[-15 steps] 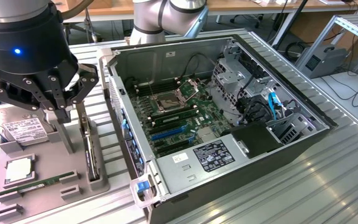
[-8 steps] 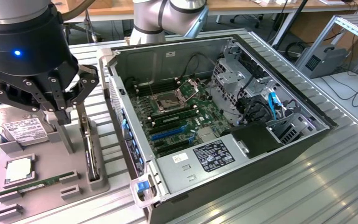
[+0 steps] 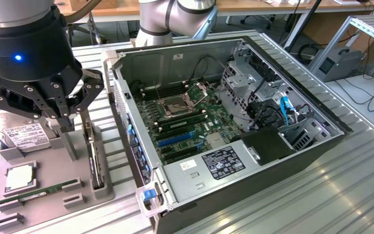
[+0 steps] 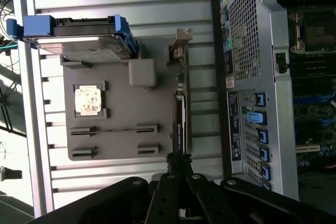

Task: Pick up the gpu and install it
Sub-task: 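Reach for the gpu, then pick up the gpu and move the gpu toward the slot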

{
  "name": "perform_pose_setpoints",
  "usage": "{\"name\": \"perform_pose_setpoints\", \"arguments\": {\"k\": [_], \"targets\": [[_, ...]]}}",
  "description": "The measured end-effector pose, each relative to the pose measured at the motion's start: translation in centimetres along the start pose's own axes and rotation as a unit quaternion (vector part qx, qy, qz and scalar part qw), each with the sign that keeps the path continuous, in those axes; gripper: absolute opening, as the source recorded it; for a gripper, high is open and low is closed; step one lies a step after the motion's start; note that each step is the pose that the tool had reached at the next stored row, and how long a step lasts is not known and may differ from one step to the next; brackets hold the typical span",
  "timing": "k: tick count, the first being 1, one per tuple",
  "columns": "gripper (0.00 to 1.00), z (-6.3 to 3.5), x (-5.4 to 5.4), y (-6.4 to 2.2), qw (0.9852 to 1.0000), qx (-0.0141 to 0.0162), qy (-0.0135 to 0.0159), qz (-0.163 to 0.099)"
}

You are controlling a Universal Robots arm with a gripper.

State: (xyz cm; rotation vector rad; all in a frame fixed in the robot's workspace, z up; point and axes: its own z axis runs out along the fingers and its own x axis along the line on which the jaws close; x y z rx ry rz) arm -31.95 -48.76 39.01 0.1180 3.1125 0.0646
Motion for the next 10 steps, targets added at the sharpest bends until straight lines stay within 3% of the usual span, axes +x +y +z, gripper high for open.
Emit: {"name": "perform_pose_setpoints", "arguments": {"k": [10], "targets": [[0.11, 0.00, -0.01, -0.05, 1.0000, 0.0000, 0.0000, 0.000]]}}
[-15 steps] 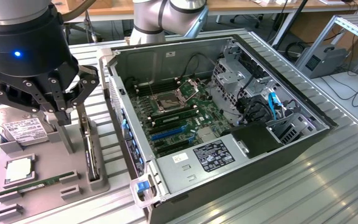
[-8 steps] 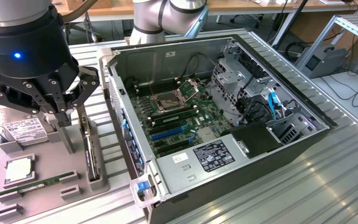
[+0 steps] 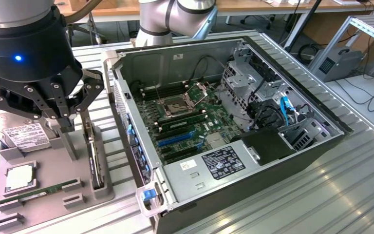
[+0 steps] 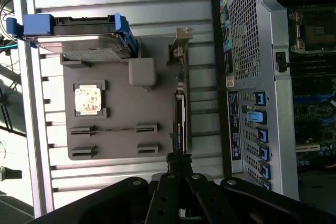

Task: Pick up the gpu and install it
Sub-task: 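Pick up the gpu and move the gpu toward the slot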

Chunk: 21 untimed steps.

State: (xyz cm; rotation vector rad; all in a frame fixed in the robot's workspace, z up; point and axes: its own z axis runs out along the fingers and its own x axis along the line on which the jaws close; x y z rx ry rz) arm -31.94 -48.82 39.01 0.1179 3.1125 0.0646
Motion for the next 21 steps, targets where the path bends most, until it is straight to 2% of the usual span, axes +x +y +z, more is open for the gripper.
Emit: {"name": "perform_pose_setpoints", "arguments": {"k": [7, 11, 13, 15, 21], "targets": [[0.11, 0.00, 0.00, 0.00, 1.0000, 0.0000, 0.0000, 0.000], [0.36, 0.00, 0.00, 0.00, 1.0000, 0.0000, 0.0000, 0.000], [0.36, 0.00, 0.00, 0.00, 1.0000, 0.0000, 0.0000, 0.000], [0.48, 0.00, 0.00, 0.00, 1.0000, 0.0000, 0.0000, 0.000], [0.48, 0.00, 0.00, 0.00, 1.0000, 0.0000, 0.0000, 0.000]]}}
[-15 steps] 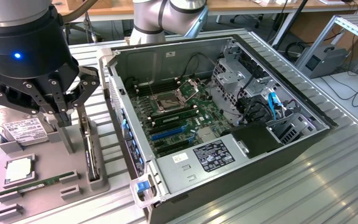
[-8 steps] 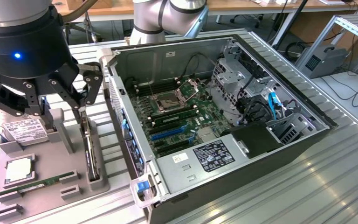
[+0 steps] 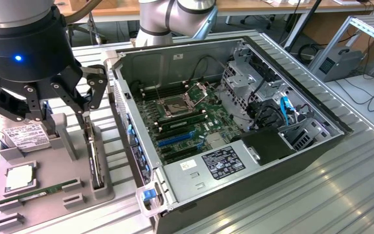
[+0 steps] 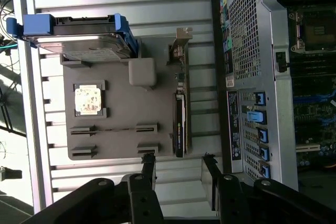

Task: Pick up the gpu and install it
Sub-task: 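Pick up the gpu and move the gpu toward the slot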

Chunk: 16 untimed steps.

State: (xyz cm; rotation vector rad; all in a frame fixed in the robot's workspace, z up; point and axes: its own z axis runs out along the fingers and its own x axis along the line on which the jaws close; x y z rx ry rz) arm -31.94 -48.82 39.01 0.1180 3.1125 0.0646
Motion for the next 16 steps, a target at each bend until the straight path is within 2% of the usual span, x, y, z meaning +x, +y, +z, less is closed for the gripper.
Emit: {"name": "perform_pose_setpoints", "arguments": {"k": [16], "targets": [[0.48, 0.38, 0.01, -0.02, 1.0000, 0.0000, 0.0000, 0.000]]}}
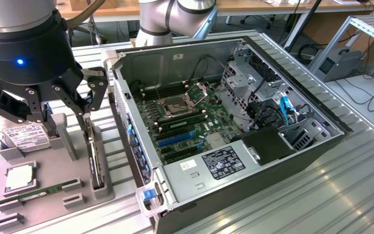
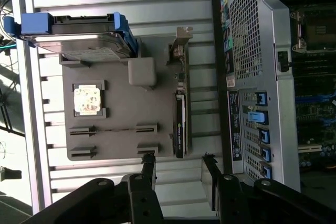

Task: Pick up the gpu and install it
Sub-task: 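Pick up the gpu and move the gpu toward the slot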

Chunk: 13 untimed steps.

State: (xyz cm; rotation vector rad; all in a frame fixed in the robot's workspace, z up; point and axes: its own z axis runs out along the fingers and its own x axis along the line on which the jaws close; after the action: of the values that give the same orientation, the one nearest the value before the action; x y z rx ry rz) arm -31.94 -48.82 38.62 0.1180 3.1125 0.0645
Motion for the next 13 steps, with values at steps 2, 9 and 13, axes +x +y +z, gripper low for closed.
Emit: {"name": "perform_pose_setpoints", "arguments": {"k": [2, 9, 13], "targets": [[0.48, 0.05, 0.00, -0.01, 1.0000, 0.0000, 0.0000, 0.000], [0.48, 0.21, 0.00, -0.03, 1.0000, 0.0000, 0.0000, 0.000], [0.48, 0.30, 0.01, -0.04, 1.0000, 0.0000, 0.0000, 0.000]]}}
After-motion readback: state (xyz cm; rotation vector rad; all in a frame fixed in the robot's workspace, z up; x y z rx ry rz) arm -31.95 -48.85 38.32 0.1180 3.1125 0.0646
